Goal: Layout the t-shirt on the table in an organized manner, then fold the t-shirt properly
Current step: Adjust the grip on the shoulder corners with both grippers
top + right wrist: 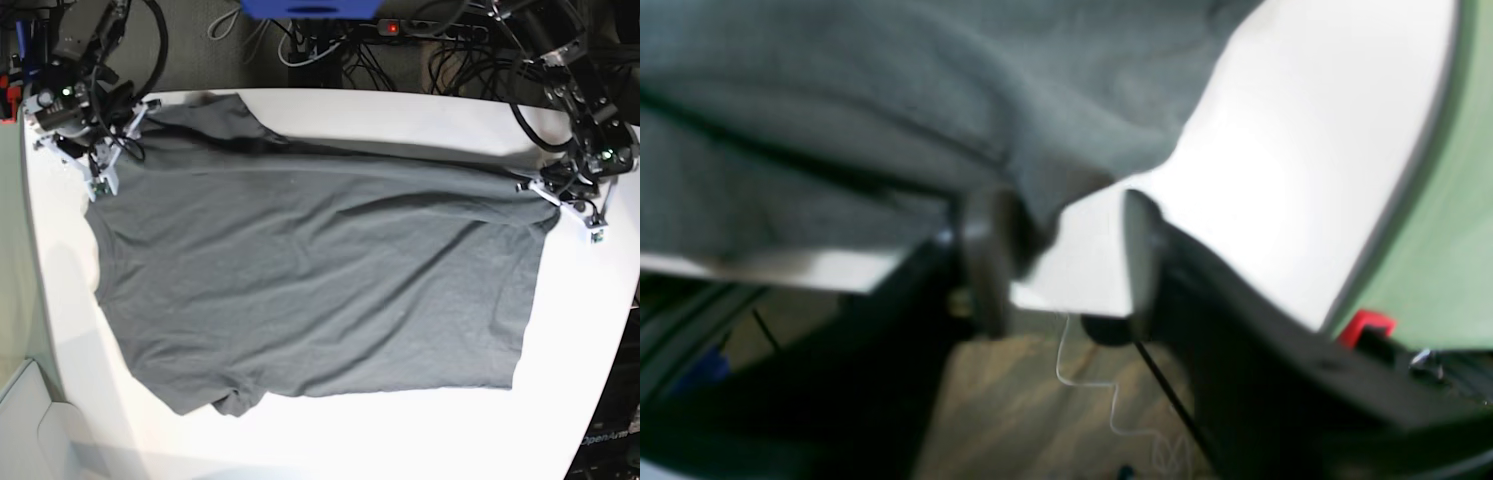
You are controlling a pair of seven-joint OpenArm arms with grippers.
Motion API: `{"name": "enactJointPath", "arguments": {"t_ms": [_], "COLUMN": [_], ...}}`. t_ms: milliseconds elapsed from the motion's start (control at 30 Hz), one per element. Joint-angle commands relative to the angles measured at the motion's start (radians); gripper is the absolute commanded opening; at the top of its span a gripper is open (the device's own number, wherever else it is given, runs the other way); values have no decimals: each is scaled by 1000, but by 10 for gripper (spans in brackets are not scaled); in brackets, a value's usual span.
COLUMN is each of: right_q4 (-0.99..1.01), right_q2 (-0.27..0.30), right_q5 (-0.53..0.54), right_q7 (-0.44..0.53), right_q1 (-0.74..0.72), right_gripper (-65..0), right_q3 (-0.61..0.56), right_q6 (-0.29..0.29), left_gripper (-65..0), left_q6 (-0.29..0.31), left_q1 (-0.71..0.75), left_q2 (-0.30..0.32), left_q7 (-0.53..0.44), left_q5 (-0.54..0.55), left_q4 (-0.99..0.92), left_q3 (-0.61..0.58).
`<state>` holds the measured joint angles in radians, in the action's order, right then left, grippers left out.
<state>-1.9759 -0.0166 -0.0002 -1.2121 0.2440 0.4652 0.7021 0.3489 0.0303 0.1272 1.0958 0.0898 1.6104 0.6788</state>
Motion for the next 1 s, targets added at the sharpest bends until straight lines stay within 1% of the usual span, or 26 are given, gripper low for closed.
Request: {"name": "enactJointPath", "arguments": {"t_ms": [0,33,67,200,233,300,433,533,600,767,967], "right_q4": [-13,-13,-13,-13,-17,-17,-17,-20,-21,-21,-20], "right_q2": [8,8,8,10,17,20,19,14,-7,-41,-47], "right_q5": [1,1,1,1,1,1,1,6,6,6,6], "right_q7": [12,12,12,12,12,12,10,-21,-36,-31,-30], "right_q1": [-10,-13,-15,-45,-45,-45,-10,25,35,39,27], "right_gripper": [-293,-266,-255,-278,-285,-286,-285,-285,-285,-286,-286], "right_q3": [2,4,4,4,-1,-3,0,-1,-1,-3,-3], "right_q6": [-4,-4,-4,-4,-4,-4,-4,-4,-4,-4,-4], "left_gripper": [-648,-648,-648,-648,-648,-648,-648,-648,-648,-648,-648], "left_q6": [2,2,2,2,2,3,3,3,3,3,3], "left_q1": [-13,-13,-13,-13,-13,-13,-13,-13,-13,-16,-17], "left_q2": [13,13,13,13,13,13,13,13,13,13,13], "left_q7": [-18,-18,-18,-18,-18,-18,-18,-18,-18,-18,-18], "left_q5": [0,0,0,0,0,0,0,0,0,0,0], "left_q4": [21,21,23,23,23,23,23,23,23,23,23], "left_q3": [2,2,2,2,2,2,2,2,2,2,2]}}
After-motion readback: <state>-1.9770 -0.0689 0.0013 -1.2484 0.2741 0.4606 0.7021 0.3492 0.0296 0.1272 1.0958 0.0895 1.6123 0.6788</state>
